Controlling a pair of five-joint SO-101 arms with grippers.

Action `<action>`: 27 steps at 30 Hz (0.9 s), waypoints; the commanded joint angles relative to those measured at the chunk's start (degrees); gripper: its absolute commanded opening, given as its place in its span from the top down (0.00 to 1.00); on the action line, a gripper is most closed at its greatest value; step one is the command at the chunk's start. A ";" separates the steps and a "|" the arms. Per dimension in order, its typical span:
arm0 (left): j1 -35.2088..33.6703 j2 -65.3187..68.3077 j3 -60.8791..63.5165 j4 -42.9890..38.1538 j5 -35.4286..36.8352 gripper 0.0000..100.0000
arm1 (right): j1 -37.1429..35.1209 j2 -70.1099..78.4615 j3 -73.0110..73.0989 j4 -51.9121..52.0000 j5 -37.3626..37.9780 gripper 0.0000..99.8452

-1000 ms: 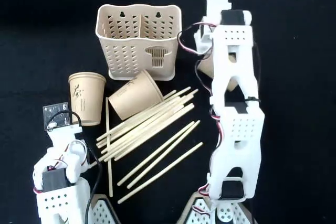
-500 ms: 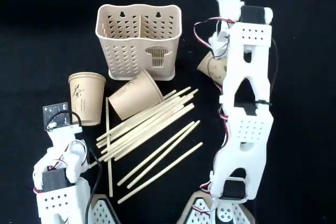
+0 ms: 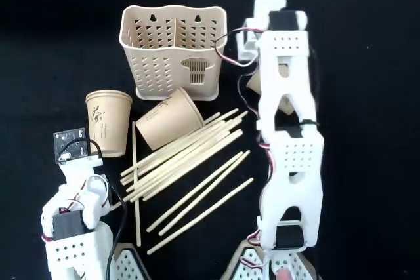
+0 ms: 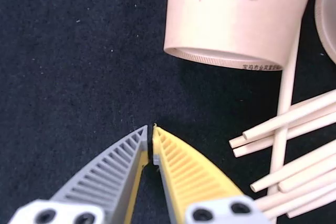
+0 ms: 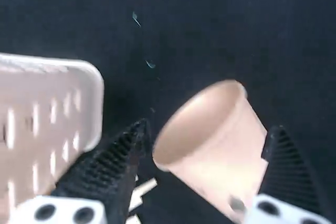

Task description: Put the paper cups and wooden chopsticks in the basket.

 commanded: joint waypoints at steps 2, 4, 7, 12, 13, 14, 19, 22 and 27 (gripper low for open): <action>-0.48 0.00 0.92 0.26 0.00 0.97 | 0.09 0.48 -2.42 -2.55 -0.35 0.65; -0.48 0.00 0.92 0.26 0.00 0.97 | 0.62 1.10 -2.59 -1.32 -0.26 0.65; -0.48 0.00 0.92 0.26 0.00 0.97 | 1.85 1.27 -2.59 0.62 -0.09 0.65; -0.48 0.00 0.92 0.26 0.00 0.97 | 3.08 2.15 -2.07 2.02 0.09 0.65; -0.48 0.00 0.92 0.26 0.00 0.97 | 3.25 2.59 -2.15 2.64 0.35 0.65; -0.48 0.00 0.92 0.26 0.00 0.97 | 3.25 3.21 -2.42 3.34 1.41 0.65; -0.48 0.00 0.92 0.26 0.00 0.97 | 2.55 4.35 -2.59 6.33 9.76 0.74; -0.48 0.00 0.92 0.26 0.00 0.97 | 2.37 4.00 -4.62 9.93 13.98 0.76; -0.48 0.00 0.92 0.26 0.00 0.97 | 3.43 2.33 -9.01 15.21 17.76 0.76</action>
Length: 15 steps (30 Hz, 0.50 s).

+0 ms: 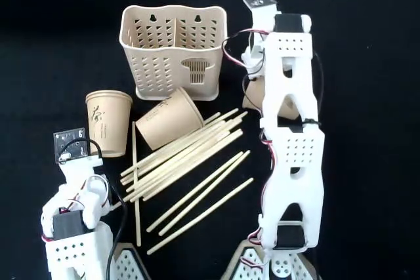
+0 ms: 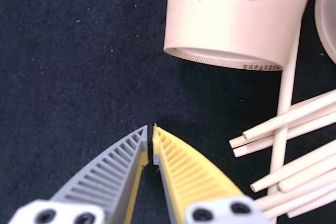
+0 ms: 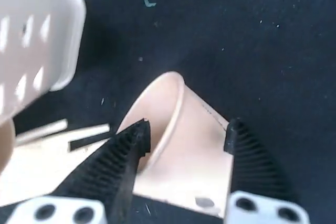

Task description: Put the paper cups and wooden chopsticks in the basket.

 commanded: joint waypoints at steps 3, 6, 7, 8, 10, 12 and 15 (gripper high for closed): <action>-0.48 0.00 0.92 0.26 0.00 0.97 | 2.55 -4.88 -1.54 1.58 3.78 0.80; -0.48 0.00 0.92 0.26 0.00 0.97 | 3.78 -7.43 2.86 1.58 6.95 0.83; -0.48 0.00 0.92 0.26 0.00 0.97 | 4.04 -8.31 4.62 1.58 8.09 0.84; -0.48 0.00 0.92 0.26 0.00 0.97 | 4.31 -9.27 6.37 1.58 9.32 0.84; -0.48 0.00 0.92 0.26 0.00 0.97 | 5.19 -11.38 9.54 1.58 11.34 0.84; -0.48 0.00 0.92 0.26 0.00 0.97 | 5.80 -13.76 11.91 1.58 12.92 0.85; -0.48 0.00 0.92 0.26 0.00 0.97 | 6.77 -17.10 14.46 1.49 14.51 0.90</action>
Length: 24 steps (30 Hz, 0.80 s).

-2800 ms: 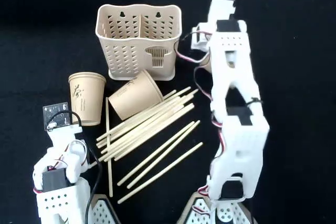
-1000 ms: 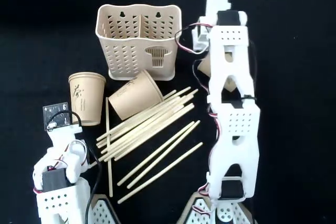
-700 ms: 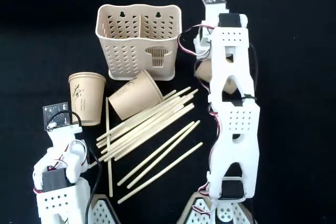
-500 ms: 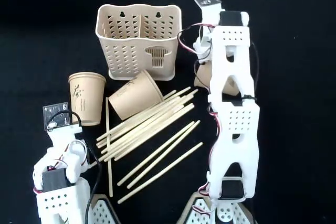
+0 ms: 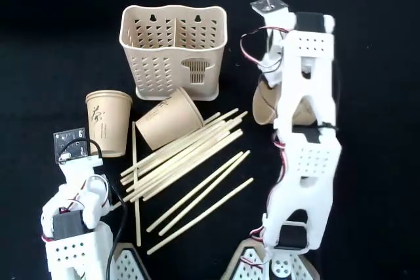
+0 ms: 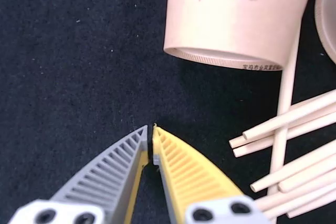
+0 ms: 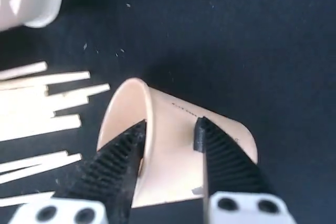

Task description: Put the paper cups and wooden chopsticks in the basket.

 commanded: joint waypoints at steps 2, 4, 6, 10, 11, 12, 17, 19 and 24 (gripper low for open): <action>-0.48 0.00 0.92 0.26 0.00 0.97 | 2.02 -7.69 2.24 0.62 2.37 0.97; -0.48 0.00 0.92 0.26 0.00 0.97 | 2.99 -9.19 3.65 0.62 2.55 0.98; -0.48 0.00 0.92 0.26 0.00 0.97 | 4.48 -10.42 4.53 0.62 2.64 0.99; -0.48 0.00 0.92 0.26 0.00 0.97 | 8.26 -13.23 5.76 0.18 2.73 0.99; -0.48 0.00 0.92 0.26 0.00 0.97 | 9.32 -13.93 6.20 -0.26 2.81 0.99; -0.48 0.00 0.92 0.26 0.00 0.97 | 10.46 -14.46 6.81 -0.88 2.81 0.99; -0.48 0.00 0.92 0.26 0.00 0.97 | 15.82 -15.16 12.79 -9.23 2.73 0.99; -0.48 0.00 0.92 0.26 0.00 0.97 | 17.23 -15.52 17.63 -14.07 2.46 0.99; -0.48 0.00 0.92 0.26 0.00 0.97 | 19.69 -20.00 33.10 -26.64 0.53 0.99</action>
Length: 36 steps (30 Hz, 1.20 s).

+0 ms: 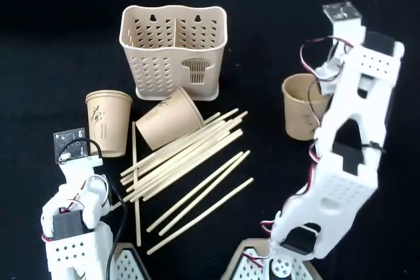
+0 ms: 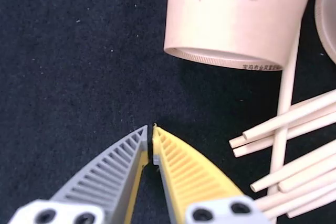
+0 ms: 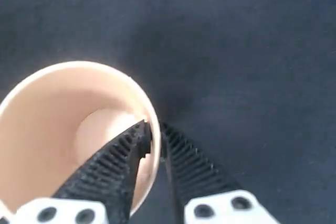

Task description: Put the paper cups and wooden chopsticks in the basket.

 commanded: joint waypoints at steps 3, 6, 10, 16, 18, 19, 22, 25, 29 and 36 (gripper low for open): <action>-0.48 0.00 0.92 0.26 0.00 0.97 | 2.55 -13.58 22.11 -18.81 -2.29 0.99; -0.48 0.00 0.92 0.26 0.00 0.97 | 2.02 -23.96 40.31 -32.00 -2.20 0.99; -0.48 0.00 0.92 0.26 0.00 0.97 | 0.88 -38.73 62.29 -46.59 -2.37 0.99; -0.48 0.00 0.92 0.26 0.00 0.97 | 0.88 -57.89 76.35 -49.49 -5.54 0.99; -0.48 0.00 0.92 0.26 0.00 0.97 | -0.88 -61.41 77.23 -49.32 -5.54 0.99; -0.48 0.00 0.92 0.26 0.00 0.97 | -2.02 -62.20 77.32 -49.32 -5.63 0.99; -0.48 0.00 0.92 0.26 0.00 0.97 | -4.48 -61.93 75.56 -49.67 -8.97 0.99; -0.48 0.00 0.92 0.26 0.00 0.97 | -5.01 -59.82 71.52 -49.67 -12.40 0.99; -0.48 0.00 0.92 0.26 0.00 0.97 | -5.27 -53.93 66.33 -50.11 -15.12 0.99; -0.48 0.00 0.92 0.26 0.00 0.97 | -4.84 -40.57 65.27 -56.97 -14.68 0.98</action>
